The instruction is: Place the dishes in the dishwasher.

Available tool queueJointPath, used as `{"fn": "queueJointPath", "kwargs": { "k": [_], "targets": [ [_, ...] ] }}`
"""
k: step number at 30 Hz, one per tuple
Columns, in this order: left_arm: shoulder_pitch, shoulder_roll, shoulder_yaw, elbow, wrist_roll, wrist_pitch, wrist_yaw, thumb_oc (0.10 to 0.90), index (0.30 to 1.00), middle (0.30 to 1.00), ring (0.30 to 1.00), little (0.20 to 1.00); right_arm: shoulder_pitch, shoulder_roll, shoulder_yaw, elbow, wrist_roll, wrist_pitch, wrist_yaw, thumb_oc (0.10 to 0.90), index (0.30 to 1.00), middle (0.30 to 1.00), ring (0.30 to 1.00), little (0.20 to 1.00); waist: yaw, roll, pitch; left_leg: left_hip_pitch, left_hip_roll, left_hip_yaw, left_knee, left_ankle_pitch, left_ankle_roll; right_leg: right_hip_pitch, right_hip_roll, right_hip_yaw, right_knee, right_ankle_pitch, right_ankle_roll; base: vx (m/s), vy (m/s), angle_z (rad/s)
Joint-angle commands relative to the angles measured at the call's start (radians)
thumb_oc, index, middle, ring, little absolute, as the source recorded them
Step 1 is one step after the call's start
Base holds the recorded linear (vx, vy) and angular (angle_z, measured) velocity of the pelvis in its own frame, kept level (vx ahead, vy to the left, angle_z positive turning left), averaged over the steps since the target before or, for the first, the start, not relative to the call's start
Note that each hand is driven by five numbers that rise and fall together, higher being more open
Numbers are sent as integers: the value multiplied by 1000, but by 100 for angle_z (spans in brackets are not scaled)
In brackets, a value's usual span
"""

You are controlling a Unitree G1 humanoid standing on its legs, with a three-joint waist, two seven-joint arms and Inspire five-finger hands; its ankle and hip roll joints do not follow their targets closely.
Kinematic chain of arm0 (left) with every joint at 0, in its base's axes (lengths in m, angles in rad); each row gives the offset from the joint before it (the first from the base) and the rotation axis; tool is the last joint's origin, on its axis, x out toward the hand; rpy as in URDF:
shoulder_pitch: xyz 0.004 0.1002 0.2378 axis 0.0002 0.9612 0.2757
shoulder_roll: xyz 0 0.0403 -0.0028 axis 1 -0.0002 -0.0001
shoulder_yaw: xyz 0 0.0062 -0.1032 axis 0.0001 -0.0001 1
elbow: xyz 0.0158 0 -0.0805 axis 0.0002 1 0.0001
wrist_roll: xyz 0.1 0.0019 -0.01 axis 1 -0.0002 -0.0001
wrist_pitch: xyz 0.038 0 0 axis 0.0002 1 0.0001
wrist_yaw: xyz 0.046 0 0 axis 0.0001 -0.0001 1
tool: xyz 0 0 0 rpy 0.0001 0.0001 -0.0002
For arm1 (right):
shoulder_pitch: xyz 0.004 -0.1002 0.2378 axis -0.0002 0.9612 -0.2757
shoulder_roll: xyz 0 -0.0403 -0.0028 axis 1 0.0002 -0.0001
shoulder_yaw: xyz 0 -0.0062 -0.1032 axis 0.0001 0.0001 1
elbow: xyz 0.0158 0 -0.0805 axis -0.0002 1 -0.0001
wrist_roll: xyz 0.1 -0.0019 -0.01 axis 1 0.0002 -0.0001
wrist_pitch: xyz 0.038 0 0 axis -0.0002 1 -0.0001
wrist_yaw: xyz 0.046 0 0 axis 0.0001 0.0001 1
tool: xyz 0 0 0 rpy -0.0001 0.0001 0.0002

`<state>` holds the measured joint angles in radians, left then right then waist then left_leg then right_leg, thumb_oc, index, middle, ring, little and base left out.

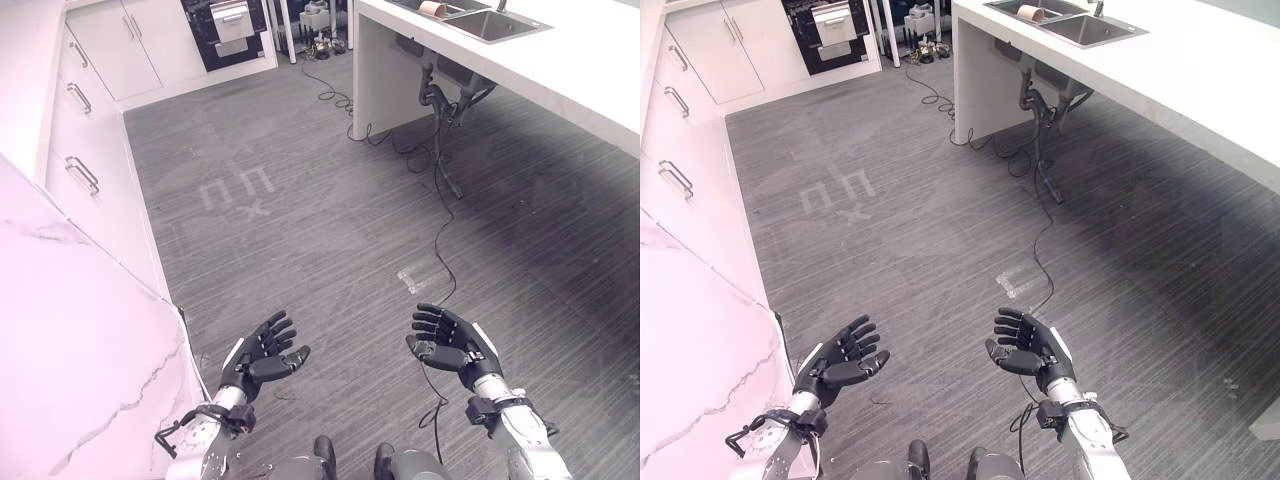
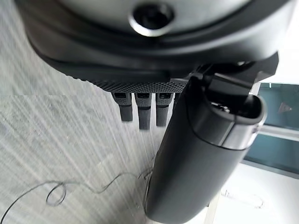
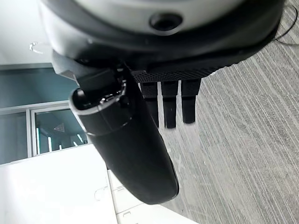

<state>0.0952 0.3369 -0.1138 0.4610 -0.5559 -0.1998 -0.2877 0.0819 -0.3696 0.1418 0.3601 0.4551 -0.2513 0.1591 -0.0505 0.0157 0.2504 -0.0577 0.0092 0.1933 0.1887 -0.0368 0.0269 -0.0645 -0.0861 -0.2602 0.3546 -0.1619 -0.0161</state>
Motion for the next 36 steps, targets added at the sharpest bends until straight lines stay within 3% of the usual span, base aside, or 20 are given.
{"fn": "queueJointPath", "kwargs": {
  "k": [1, 3, 6, 9, 13, 14, 15, 23, 24, 28, 30, 36],
  "targets": [
    [-45, -2, 27, -72, -59, -60, -63, 800, 900, 900, 900, 900, -51, -30, -55, -58, 14, -71, 37, 800, 900, 900, 900, 900, 6, -37, -30, 58, 18, 53, 111, -111, -51, 53, -32, 11, -55, -56, 46, 109, -92, -12],
    [-45, -7, 36, -70, -78, -46, -72, 800, 900, 900, 900, 900, -51, -34, -54, -55, 14, -68, 34, 800, 900, 900, 900, 900, 12, -48, -20, 37, 22, 67, 158, -76, -53, 62, -42, 14, -55, -57, 37, 105, -81, -14],
    [-46, -10, 43, -64, -72, -19, -83, 800, 900, 900, 900, 900, -54, -34, -55, -48, 24, -61, 38, 800, 900, 900, 900, 900, 16, -42, -9, -1, 32, 80, 162, -45, -61, 72, -31, 20, -55, -62, 35, 101, 21, -7],
    [-46, -22, 28, -14, -35, 4, -56, 800, 900, 900, 900, 900, -55, -30, -45, -22, 30, -29, 22, 800, 900, 900, 900, 900, 29, -4, 10, -100, 64, 84, 111, -1, -86, 104, 1, 16, -55, -83, 45, 241, 137, 7],
    [-39, -28, 14, 58, 40, 2, -50, 800, 900, 900, 900, 900, -50, -34, -26, 22, 26, -5, 6, 800, 900, 900, 900, 900, 64, 21, 18, -243, 117, 51, 111, 64, -112, 139, 19, 19, -55, -111, 39, 256, 170, -17],
    [-36, -24, 10, 70, 56, -5, -51, 800, 900, 900, 900, 900, -55, -35, -22, 37, 32, -4, 8, 800, 900, 900, 900, 900, 66, 25, 15, -241, 133, 75, 111, 56, -108, 146, 20, 10, -55, -120, 40, 254, 230, -27],
    [-31, -24, 4, 98, 84, -6, -50, 800, 900, 900, 900, 900, -60, -35, -15, 68, 43, -12, 9, 800, 900, 900, 900, 900, 70, 16, 6, -230, 122, 76, 111, 21, -111, 171, 4, 12, -55, -148, 52, 210, 197, -26],
    [-43, -15, -6, 187, 139, -41, -35, 800, 900, 900, 900, 900, -72, -12, -16, 130, 70, -33, 34, 800, 900, 900, 900, 900, 73, 16, -29, -195, 82, 78, 111, -61, -56, 217, -7, 8, -55, -169, 78, 138, 159, -20],
    [-54, -9, -6, 197, 137, -46, -32, 800, 900, 900, 900, 900, -78, -8, -14, 135, 67, -36, 35, 800, 900, 900, 900, 900, 69, 35, -32, -199, 93, 76, 111, -51, -39, 198, 8, -4, -55, -140, 73, 65, 176, -13],
    [-99, 14, -14, 212, 131, -50, -41, 800, 900, 900, 900, 900, -107, 4, -4, 125, 62, -42, 13, 800, 900, 900, 900, 900, 52, 54, -37, -173, 58, 24, 111, -95, -5, 158, 14, -5, -55, -54, 94, 88, 157, -1],
    [-113, 19, -25, 206, 139, -53, -34, 800, 900, 900, 900, 900, -123, 10, 1, 119, 63, -40, -3, 800, 900, 900, 900, 900, 45, 58, -39, -163, 40, 8, 111, -115, 15, 143, 13, 3, -49, -5, 109, 82, 141, 1],
    [-116, 15, -37, 201, 149, -54, -18, 800, 900, 900, 900, 900, -126, 17, -6, 110, 57, -29, -16, 800, 900, 900, 900, 900, 32, 54, -45, -139, 0, -13, 111, -141, 51, 88, 4, 39, 71, 38, 123, 82, 97, -3]
  ]
}}
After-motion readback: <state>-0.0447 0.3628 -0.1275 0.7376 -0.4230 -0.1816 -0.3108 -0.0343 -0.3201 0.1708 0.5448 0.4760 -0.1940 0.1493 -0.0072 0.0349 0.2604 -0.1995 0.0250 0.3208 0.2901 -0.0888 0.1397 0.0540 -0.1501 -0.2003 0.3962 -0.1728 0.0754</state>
